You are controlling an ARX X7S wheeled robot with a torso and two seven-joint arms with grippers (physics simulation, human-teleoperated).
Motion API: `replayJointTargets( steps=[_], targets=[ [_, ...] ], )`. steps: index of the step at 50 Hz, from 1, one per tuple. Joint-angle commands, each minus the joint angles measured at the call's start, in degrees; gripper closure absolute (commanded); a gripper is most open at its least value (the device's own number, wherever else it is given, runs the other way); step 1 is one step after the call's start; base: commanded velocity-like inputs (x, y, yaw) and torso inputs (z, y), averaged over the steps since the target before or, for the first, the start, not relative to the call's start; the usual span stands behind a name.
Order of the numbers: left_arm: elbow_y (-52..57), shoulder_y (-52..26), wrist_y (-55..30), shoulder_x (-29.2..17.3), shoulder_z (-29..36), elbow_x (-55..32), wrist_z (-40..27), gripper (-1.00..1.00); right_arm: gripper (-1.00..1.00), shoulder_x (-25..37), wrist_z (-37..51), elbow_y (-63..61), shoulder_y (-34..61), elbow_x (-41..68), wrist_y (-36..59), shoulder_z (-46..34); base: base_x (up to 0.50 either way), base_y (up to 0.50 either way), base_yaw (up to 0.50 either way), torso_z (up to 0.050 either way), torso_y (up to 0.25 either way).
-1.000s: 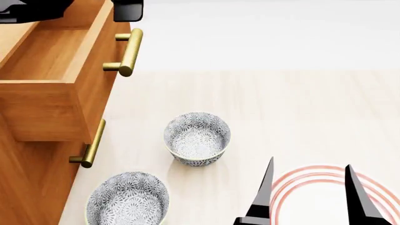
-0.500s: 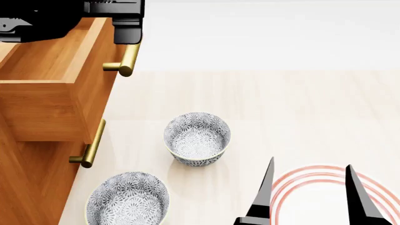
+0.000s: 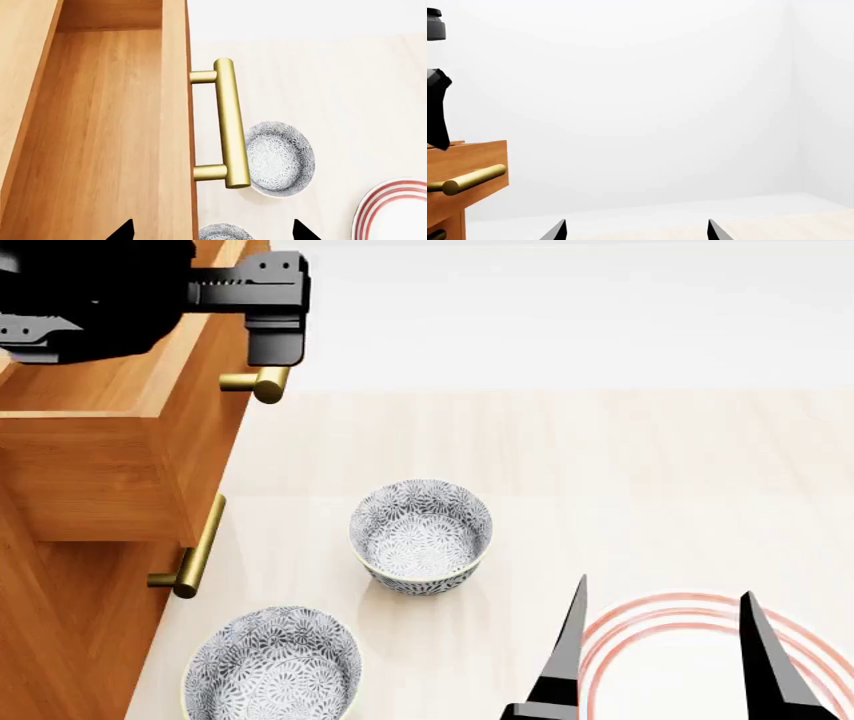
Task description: Open the top drawer of the cabinet.
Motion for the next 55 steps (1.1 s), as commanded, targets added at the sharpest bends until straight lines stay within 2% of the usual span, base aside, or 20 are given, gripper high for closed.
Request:
replayJointTargets(
  steps=[1, 14, 33, 55],
  targets=[
    [-0.4, 0.7, 3.1, 0.9, 3.1, -2.9, 2.4, -1.0, -1.0, -0.7, -1.4, 0.9, 0.1, -0.5, -1.0, 0.6, 0.0, 0.0, 0.0, 0.0, 0.0],
    [0.0, 1.9, 4.3, 1.2, 6.3, -5.5, 3.2, -1.0, -1.0, -0.5, -1.3, 0.9, 0.2, -0.4, -1.0, 0.5, 0.0, 0.0, 0.0, 0.0, 0.0],
    [1.7, 4.8, 6.5, 0.5, 7.5, -5.8, 3.9, -1.0, -1.0, -0.3, -0.9, 0.8, 0.0, -0.4, -0.9, 0.3, 0.0, 0.0, 0.0, -0.001, 0.0],
    [9.3, 4.3, 8.9, -1.3, 4.3, -8.9, -0.3, -1.0, -1.0, -0.2, -0.7, 0.9, 0.1, -0.5, -1.1, -0.1, 0.0, 0.0, 0.0, 0.0, 0.0]
  ],
)
